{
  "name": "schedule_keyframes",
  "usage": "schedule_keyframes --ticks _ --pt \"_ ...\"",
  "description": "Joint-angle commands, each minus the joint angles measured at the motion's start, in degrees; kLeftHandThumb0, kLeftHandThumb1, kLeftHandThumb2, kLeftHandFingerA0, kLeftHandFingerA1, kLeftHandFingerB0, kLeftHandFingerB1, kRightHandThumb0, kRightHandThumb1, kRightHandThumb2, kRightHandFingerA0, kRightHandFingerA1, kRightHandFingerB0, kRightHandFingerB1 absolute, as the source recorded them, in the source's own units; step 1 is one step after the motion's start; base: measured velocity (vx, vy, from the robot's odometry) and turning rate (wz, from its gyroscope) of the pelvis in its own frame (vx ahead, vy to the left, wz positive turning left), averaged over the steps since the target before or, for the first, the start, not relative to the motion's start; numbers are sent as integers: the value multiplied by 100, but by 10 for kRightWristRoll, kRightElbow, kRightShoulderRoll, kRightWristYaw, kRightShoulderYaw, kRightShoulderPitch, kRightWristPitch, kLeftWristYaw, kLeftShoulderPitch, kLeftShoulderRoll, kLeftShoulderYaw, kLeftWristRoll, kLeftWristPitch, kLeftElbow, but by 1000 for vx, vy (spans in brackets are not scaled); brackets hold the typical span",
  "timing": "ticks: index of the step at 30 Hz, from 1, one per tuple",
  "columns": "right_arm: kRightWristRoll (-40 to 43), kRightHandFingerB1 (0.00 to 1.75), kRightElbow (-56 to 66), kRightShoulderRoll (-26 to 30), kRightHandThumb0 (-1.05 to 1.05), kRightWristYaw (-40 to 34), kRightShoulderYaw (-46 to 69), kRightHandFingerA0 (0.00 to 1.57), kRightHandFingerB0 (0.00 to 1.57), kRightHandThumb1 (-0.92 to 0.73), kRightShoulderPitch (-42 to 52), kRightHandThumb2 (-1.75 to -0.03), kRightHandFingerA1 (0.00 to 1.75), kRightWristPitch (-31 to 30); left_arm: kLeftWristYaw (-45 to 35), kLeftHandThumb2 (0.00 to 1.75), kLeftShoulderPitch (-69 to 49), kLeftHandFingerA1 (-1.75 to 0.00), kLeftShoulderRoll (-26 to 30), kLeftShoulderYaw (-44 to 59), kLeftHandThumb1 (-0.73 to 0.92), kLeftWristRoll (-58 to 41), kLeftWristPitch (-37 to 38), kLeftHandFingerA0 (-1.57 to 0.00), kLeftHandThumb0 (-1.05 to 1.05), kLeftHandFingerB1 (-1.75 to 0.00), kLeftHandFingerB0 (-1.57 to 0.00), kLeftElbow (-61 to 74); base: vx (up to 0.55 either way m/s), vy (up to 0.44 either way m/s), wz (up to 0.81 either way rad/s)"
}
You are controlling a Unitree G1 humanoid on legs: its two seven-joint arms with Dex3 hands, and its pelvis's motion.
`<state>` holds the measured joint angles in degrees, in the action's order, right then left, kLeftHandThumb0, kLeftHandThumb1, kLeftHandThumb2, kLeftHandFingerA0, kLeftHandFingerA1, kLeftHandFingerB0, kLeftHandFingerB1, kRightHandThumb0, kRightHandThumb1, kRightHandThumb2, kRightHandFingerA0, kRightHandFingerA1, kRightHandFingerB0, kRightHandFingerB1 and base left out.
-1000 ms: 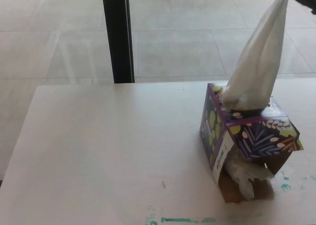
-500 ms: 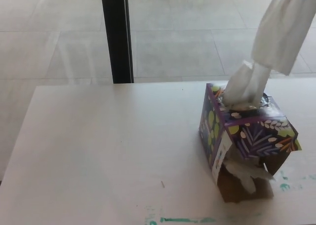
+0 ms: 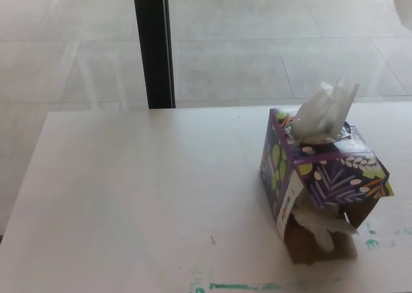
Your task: The robot uses its right hand to pull out a tissue from the tissue box kept in the middle of the desk and put it on the right side
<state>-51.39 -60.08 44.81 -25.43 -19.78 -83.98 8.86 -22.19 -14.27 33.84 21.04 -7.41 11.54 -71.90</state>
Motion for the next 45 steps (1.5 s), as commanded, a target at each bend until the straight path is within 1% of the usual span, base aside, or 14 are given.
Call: schedule_keyframes --ticks 1,10,11,12,18,30,34,35,36,37,38,41,43,45 --pt "2 152 16 20 -33 -19 -8 95 72 -54 42 -88 175 10 2 88 1 -118 12 0 88 -1 -1 -74 -105 -98 -56 -4 0 0 0" --pt "-17 138 121 34 -30 -1 -51 93 77 -59 223 -74 175 48 9 89 5 -118 8 5 87 -4 1 -77 -105 -100 -57 -7 0 0 0" --pt "-32 107 154 28 -36 15 -75 119 81 -49 296 -92 135 39 5 87 5 -118 8 7 88 -6 2 -78 -105 -99 -57 -7 0 0 0" --pt "-17 139 147 18 -26 -6 -71 86 72 -60 314 -62 172 57 5 88 7 -117 6 9 87 -9 -1 -81 -105 -99 -58 -8 0 0 0" --pt "-9 144 191 11 -26 103 -103 76 67 -67 398 -62 173 59 2 86 3 -118 3 10 90 -10 6 -79 -105 -100 -56 -2 0 0 0" --pt "-98 72 200 -16 -40 298 -212 83 78 -66 469 -64 152 -65 1 87 6 -119 4 13 88 -12 9 -79 -105 -100 -57 -1 0 0 0" --pt "-130 75 216 -1 -56 356 -234 94 71 -43 457 -73 144 -82 -9 87 7 -120 8 17 87 -18 7 -73 -105 -101 -55 4 0 0 0" --pt "-159 47 224 4 -51 363 -247 83 44 -58 458 -57 150 -101 -7 87 6 -119 8 16 88 -16 6 -73 -105 -100 -54 5 0 0 0" --pt "-133 29 218 -12 -49 429 -234 18 0 -38 449 -81 63 -135 2 88 6 -118 8 11 88 -10 12 -76 -105 -99 -57 3 0 0 0" --pt "-130 29 218 -13 -49 437 -233 18 0 -38 448 -81 63 -140 3 88 6 -118 8 11 88 -9 13 -76 -105 -99 -57 3 0 0 0" --pt "-88 17 199 -34 -55 441 -204 0 0 -48 449 -70 19 -185 0 87 5 -119 9 10 88 -9 12 -76 -105 -99 -55 4 0 0 0" --pt "-163 1 229 0 -85 444 -248 0 0 -50 446 -80 5 -146 7 86 7 -116 8 10 89 -8 11 -73 -105 -97 -57 -1 0 0 0" --pt "-85 0 228 -10 -24 449 -206 0 3 -21 455 -64 0 -148 2 87 7 -117 8 10 89 -9 11 -71 -105 -97 -54 -2 0 0 0" --pt "-156 0 232 12 -71 461 -250 0 0 -37 435 -53 0 -113 1 87 6 -115 10 10 89 -9 10 -72 -105 -97 -55 -2 0 0 0"
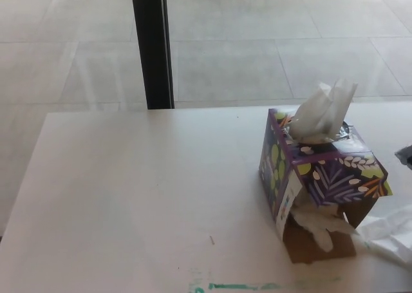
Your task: The robot uses its right hand to pull out a tissue from the tissue box kept in the middle of the desk and put it on the right side
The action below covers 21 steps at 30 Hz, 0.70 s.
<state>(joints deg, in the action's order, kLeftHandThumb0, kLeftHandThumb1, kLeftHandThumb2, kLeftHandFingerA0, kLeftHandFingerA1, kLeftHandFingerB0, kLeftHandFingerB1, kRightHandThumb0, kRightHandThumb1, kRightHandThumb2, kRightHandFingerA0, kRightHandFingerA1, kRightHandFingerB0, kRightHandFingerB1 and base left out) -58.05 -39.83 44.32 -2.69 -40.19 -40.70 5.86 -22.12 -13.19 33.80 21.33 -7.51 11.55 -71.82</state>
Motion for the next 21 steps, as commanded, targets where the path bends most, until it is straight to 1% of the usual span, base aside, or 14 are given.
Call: schedule_keyframes --ticks 1,3,5,7,9,10,11,12,14,15,16,18,19,21 --pt "-69 0 39 18 -96 257 -34 0 0 -48 0 -56 0 -83 3 88 -6 -117 11 6 88 -5 12 -74 -105 -96 -53 -3 0 0 0" --pt "-49 0 58 25 -101 286 -20 0 0 -47 -3 -59 0 -78 3 88 -9 -117 10 6 88 -6 13 -77 -105 -97 -53 -1 0 0 0" --pt "-13 0 91 52 -103 301 15 0 0 -59 -3 -59 0 -75 4 87 -9 -118 9 9 88 -8 12 -79 -105 -98 -57 -3 0 0 0" --pt "1 0 105 60 -103 314 30 0 0 -59 -2 -59 0 -76 4 87 -8 -118 9 9 88 -9 10 -79 -105 -98 -57 -2 0 0 0" --pt "76 0 124 83 -97 332 90 0 0 -56 -6 -58 0 -82 -4 87 -10 -117 10 10 88 -10 12 -75 -105 -99 -55 -2 0 0 0" --pt "54 0 129 100 -101 316 85 0 0 -68 -10 -60 0 -66 -5 87 -7 -118 12 11 88 -12 10 -75 -105 -99 -56 -1 0 0 0" --pt "63 0 126 111 -97 310 102 0 0 -52 -15 -86 0 -65 -1 85 -5 -116 13 10 90 -10 10 -74 -105 -97 -55 -2 0 0 0" --pt "93 0 110 108 -101 297 131 0 0 -54 -18 -92 0 -74 1 87 -7 -115 13 6 92 -6 15 -74 -105 -95 -53 3 0 0 0" --pt "118 0 110 110 -94 308 161 0 0 -54 -18 -89 1 -83 8 85 -6 -116 14 6 92 -5 13 -75 -105 -95 -55 2 0 0 0" --pt "165 12 117 123 -77 305 216 0 0 -51 -13 -81 1 -97 2 87 -5 -117 13 12 90 -13 5 -74 -105 -98 -57 3 0 0 0" --pt "195 14 128 125 -82 307 254 0 4 -49 -7 -78 0 -113 -1 87 -5 -119 13 13 89 -14 4 -74 -105 -100 -58 3 0 0 0" --pt "222 21 155 138 -74 306 303 0 4 -46 16 -78 7 -114 3 87 -11 -118 15 10 90 -9 12 -77 -105 -100 -59 3 0 0 0" --pt "241 27 170 155 -54 295 347 0 14 -62 32 -59 30 -107 4 87 -11 -118 15 9 89 -7 13 -80 -105 -100 -57 3 0 0 0" --pt "263 28 177 169 -49 278 398 6 17 -60 49 -60 29 -93 3 87 -9 -117 16 9 89 -8 11 -81 -105 -99 -57 0 0 0 0"
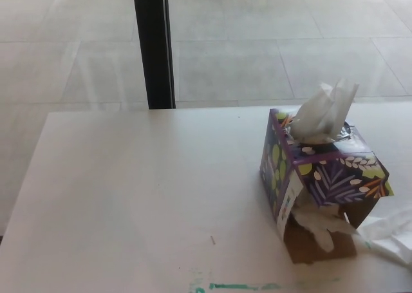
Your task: The robot uses its right hand to pull out a tissue from the tissue box kept in the middle of the desk and put it on the right side
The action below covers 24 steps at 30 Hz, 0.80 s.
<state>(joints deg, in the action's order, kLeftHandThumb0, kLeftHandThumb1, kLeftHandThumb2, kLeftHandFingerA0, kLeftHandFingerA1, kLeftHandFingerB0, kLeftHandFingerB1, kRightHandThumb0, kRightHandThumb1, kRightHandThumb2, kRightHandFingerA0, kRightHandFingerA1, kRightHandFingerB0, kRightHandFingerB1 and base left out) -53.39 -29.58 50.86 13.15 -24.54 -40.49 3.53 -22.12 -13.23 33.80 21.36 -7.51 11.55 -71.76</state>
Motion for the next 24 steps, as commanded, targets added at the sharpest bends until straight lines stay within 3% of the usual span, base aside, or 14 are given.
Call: schedule_keyframes --ticks 1,2,3,6,9,10,11,13,15,16,17,18,22,24 --pt "232 39 76 121 -55 100 286 6 14 -50 66 -77 46 -45 2 88 -7 -118 15 9 88 -8 9 -78 -105 -99 -58 -1 0 0 0" --pt "237 39 78 127 -55 94 306 6 14 -50 74 -77 46 -34 1 88 -6 -118 16 9 88 -8 9 -78 -105 -99 -58 -2 0 0 0" --pt "239 35 83 128 -52 77 345 27 32 -65 99 -60 45 -28 3 86 -4 -118 16 8 92 -7 7 -77 -105 -99 -59 -3 0 0 0" --pt "238 42 110 115 -51 15 474 45 50 -63 194 -59 59 -6 6 88 -4 -117 13 8 89 -8 6 -77 -105 -99 -58 -2 0 0 0" --pt "241 47 115 87 -53 -7 570 53 55 -67 276 -60 68 14 6 87 -6 -119 9 5 89 -5 12 -80 -105 -99 -57 0 0 0 0" --pt "233 49 131 61 -54 -30 601 62 60 -65 299 -59 74 1 7 87 -4 -118 8 6 89 -7 9 -78 -105 -99 -56 2 0 0 0" --pt "235 58 139 36 -59 -43 632 71 58 -70 331 -60 101 -4 9 87 -2 -116 8 6 89 -6 8 -76 -105 -97 -56 1 0 0 0" --pt "240 62 154 -24 -62 -70 693 66 55 -71 404 -61 100 -22 6 87 2 -117 10 5 89 -5 6 -76 -105 -98 -56 0 0 0 0" --pt "260 65 124 -69 -60 -125 718 77 57 -70 465 -60 101 4 6 85 6 -116 10 2 92 -4 5 -77 -105 -97 -57 2 0 0 0" --pt "270 72 97 -98 -62 -177 720 88 63 -49 489 -90 100 25 7 86 9 -115 9 2 92 -4 3 -75 -105 -97 -55 1 0 0 0" --pt "278 72 76 -126 -62 -225 722 88 63 -49 507 -90 100 39 8 86 14 -115 7 0 92 -2 0 -75 -105 -97 -55 0 0 0 0" --pt "288 71 62 -158 -62 -267 725 93 68 -65 522 -60 111 57 9 85 20 -116 5 0 92 -3 -4 -76 -105 -97 -55 -4 0 0 0" --pt "336 70 35 -243 -61 -292 732 83 59 -65 542 -58 101 60 8 87 26 -118 -3 5 88 -10 -14 -73 -105 -97 -52 -9 0 0 0" --pt "391 72 11 -304 -59 -326 753 83 57 -61 520 -58 115 97 10 89 26 -119 -6 8 92 -13 -14 -76 -105 -100 -52 -8 0 0 0"
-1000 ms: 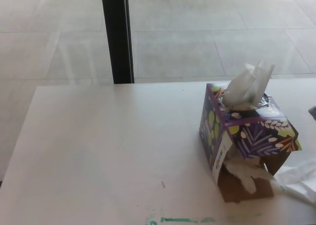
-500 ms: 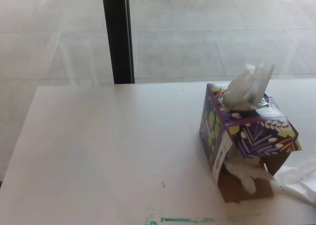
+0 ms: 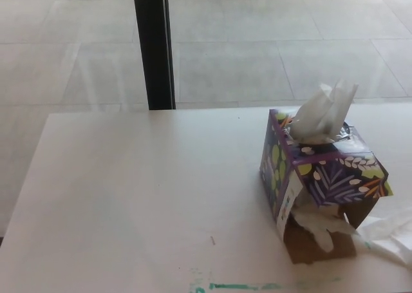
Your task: The robot uses its right hand to pull out a tissue from the tissue box kept in the middle of the desk and put it on the right side
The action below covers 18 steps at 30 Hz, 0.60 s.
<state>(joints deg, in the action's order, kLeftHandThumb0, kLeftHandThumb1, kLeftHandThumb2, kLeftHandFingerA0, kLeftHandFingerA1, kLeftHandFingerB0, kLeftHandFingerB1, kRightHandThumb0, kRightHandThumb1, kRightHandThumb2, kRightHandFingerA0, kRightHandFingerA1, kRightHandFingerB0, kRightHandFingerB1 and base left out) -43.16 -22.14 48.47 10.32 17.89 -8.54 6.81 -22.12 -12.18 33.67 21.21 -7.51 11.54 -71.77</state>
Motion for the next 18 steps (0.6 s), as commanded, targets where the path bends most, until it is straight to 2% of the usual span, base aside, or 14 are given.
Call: schedule_keyframes --ticks 1,4,5,6,8,9,10,11,12,13,14,15,16,18 --pt "304 77 -59 -303 -59 -301 339 76 54 -61 190 -58 122 48 12 87 15 -119 -5 10 92 -13 -14 -75 -105 -100 -52 -6 0 0 0" --pt "321 82 -49 -348 -59 -290 352 76 48 -65 185 -60 122 18 16 88 19 -120 -7 8 92 -11 -15 -75 -105 -100 -54 -6 0 0 0" --pt "321 84 -66 -357 -58 -290 348 77 47 -65 188 -60 124 30 15 88 20 -120 -6 8 92 -11 -13 -78 -105 -100 -53 -8 0 0 0" --pt "319 86 -77 -360 -61 -291 350 86 47 -63 187 -62 147 30 14 89 21 -122 -6 11 89 -14 -16 -78 -105 -102 -57 -9 0 0 0" --pt "316 86 -91 -364 -61 -295 352 86 47 -63 180 -62 147 25 13 89 29 -122 -6 14 89 -18 -23 -78 -105 -102 -57 -10 0 0 0" --pt "310 85 -112 -371 -60 -307 353 88 48 -62 173 -62 141 26 17 88 35 -120 -5 10 92 -13 -23 -73 -105 -101 -54 -8 0 0 0" --pt "320 87 -112 -379 -63 -300 363 81 47 -62 172 -63 144 18 17 88 32 -120 -3 8 92 -11 -23 -75 -105 -102 -56 -4 0 0 0" --pt "326 88 -121 -385 -60 -300 371 80 50 -61 173 -63 140 18 18 89 30 -121 0 7 92 -9 -24 -77 -105 -103 -55 -1 0 0 0" --pt "322 89 -128 -385 -58 -302 374 87 52 -61 173 -61 146 19 19 88 30 -121 1 8 92 -10 -26 -77 -105 -101 -55 -2 0 0 0" --pt "317 89 -134 -385 -58 -304 375 87 52 -61 173 -61 146 19 20 88 30 -121 1 9 92 -11 -27 -77 -105 -101 -55 -3 0 0 0" --pt "333 91 -137 -392 -57 -303 388 97 55 -58 167 -64 158 25 24 88 29 -120 1 8 92 -9 -24 -78 -105 -101 -55 -4 0 0 0" --pt "335 90 -140 -395 -58 -295 392 76 57 -60 165 -65 137 12 23 88 30 -120 2 7 92 -8 -24 -77 -105 -100 -53 -6 0 0 0" --pt "354 94 -139 -400 -57 -269 400 74 55 -62 165 -64 120 7 23 88 30 -119 2 6 92 -7 -25 -75 -105 -100 -53 -6 0 0 0" --pt "362 96 -138 -404 -58 -254 408 77 55 -61 162 -64 117 4 22 88 30 -119 2 7 92 -8 -26 -72 -105 -100 -53 -5 0 0 0"
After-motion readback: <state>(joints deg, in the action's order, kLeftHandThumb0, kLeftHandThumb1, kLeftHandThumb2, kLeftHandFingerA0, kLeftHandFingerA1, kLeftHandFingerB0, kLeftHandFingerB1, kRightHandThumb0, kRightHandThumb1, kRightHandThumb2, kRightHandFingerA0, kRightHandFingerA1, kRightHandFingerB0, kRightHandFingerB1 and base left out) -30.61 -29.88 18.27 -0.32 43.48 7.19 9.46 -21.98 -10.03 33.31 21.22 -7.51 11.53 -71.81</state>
